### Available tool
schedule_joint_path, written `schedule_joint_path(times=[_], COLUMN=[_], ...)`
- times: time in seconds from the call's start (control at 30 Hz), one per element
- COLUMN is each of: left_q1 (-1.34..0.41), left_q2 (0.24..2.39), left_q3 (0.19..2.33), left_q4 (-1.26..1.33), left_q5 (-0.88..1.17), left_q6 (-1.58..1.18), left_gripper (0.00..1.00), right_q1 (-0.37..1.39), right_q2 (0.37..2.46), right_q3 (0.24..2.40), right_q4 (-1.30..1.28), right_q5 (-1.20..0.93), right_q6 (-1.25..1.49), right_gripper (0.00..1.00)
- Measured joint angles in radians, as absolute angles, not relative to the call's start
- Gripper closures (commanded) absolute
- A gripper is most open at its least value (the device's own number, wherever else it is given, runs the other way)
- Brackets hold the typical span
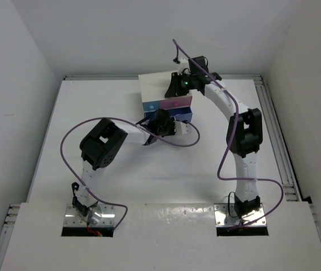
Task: Sort the stationery into containers
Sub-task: Close the drawer
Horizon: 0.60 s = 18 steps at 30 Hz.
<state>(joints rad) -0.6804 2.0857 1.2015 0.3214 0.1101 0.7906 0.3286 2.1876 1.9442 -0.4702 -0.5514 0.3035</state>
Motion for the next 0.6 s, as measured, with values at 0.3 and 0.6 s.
schedule_joint_path(times=[0.3,0.6], left_q1=[-0.681,-0.681], left_q2=[2.12,2.126], left_q3=[1.348,1.362], left_q4=[0.249,0.234], left_q5=[-0.043,-0.069], left_q6=[0.725,0.785], left_gripper=[1.0,1.0], right_q1=[0.325,0.323], right_q2=[2.188,2.189], right_q3=[1.939,1.938], right_q4=[-0.46,-0.456], right_q5=[-0.561,-0.57], right_q6=[0.32,0.334], right_gripper=[0.84,0.84])
